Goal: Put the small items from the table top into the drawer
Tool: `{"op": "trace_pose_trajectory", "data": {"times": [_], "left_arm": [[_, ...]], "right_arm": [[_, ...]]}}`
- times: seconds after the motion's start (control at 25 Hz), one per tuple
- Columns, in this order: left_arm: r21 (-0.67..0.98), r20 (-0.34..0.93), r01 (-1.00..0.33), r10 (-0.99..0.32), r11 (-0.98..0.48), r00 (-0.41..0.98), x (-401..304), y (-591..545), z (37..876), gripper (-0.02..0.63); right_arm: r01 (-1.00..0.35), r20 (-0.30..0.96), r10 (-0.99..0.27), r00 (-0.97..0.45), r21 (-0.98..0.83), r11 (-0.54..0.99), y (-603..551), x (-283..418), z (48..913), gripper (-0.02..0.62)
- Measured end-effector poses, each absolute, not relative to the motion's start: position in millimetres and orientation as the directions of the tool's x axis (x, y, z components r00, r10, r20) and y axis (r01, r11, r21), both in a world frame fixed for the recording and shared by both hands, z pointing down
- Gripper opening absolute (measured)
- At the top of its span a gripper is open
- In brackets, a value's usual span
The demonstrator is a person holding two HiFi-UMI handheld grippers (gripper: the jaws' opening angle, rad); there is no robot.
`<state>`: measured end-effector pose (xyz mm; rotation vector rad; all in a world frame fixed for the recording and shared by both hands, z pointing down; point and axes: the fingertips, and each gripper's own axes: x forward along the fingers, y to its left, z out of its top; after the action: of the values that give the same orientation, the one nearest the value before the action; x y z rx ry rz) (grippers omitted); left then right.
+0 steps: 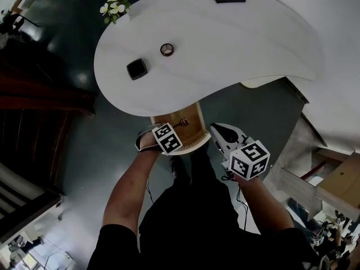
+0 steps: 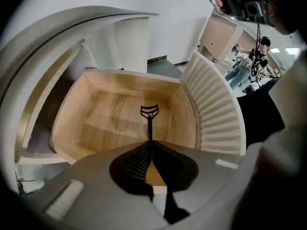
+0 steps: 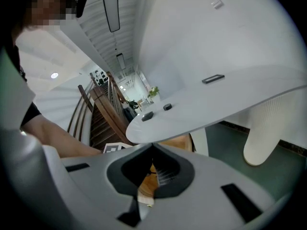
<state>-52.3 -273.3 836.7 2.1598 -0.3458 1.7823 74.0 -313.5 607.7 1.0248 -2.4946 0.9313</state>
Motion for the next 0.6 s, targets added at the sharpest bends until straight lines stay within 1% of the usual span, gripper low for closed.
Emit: {"op": "trace_pose_trajectory", "data": {"times": [0.6], "left_arm": [[0.126, 0.986, -0.280, 0.088, -0.952, 0.143, -50.0, -263.6, 860.5, 0.015]], "right_arm": [[-0.729, 0.490, -0.540, -0.684, -0.475, 0.493, -302.2, 90.8, 627.1, 0.012]]}}
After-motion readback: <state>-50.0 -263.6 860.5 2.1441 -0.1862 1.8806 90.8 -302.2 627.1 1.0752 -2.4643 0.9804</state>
